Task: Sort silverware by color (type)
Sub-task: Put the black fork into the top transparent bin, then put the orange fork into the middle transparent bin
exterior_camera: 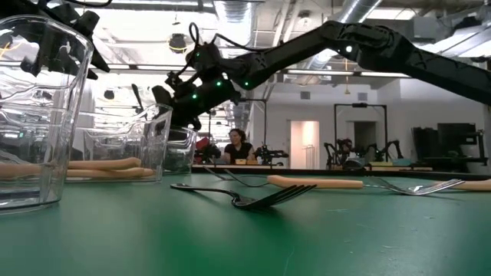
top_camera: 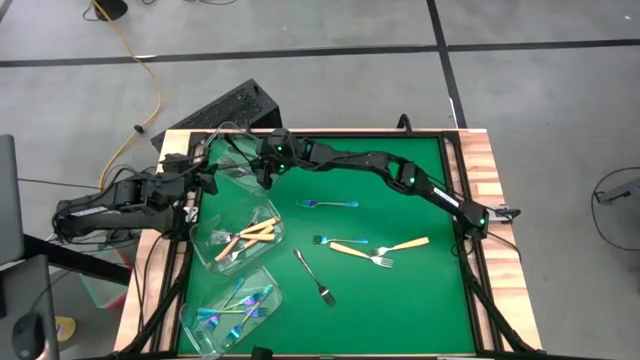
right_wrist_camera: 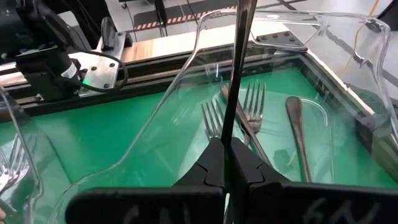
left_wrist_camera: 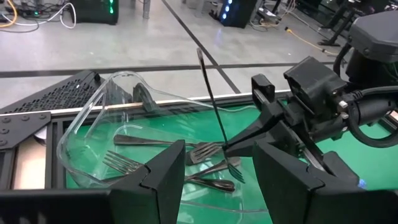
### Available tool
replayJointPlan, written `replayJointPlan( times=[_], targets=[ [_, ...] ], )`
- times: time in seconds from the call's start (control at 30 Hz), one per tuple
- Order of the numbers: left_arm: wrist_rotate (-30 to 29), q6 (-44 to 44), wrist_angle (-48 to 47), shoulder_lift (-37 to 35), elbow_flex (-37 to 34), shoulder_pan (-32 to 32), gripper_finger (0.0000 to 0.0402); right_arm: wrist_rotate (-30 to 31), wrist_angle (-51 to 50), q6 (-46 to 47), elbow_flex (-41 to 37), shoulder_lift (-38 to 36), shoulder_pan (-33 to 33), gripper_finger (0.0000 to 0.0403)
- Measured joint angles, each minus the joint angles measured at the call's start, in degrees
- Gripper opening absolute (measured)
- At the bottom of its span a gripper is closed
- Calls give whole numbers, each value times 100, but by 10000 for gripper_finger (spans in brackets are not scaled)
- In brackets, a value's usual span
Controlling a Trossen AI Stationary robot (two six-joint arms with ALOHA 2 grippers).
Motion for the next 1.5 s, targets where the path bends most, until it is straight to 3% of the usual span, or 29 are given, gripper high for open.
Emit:
replayJointPlan(
  times=[0.77,1.13,1.5],
  targets=[
    [4,-12,-2,0,0,0,172,4,-114,1,4,-2,-2,13],
    [7,-24,-4,0,0,0,172,67,-131,3,4,-2,0,57],
    [7,-22,-4,0,0,0,172,431,-108,42,2,0,35,62]
  ],
)
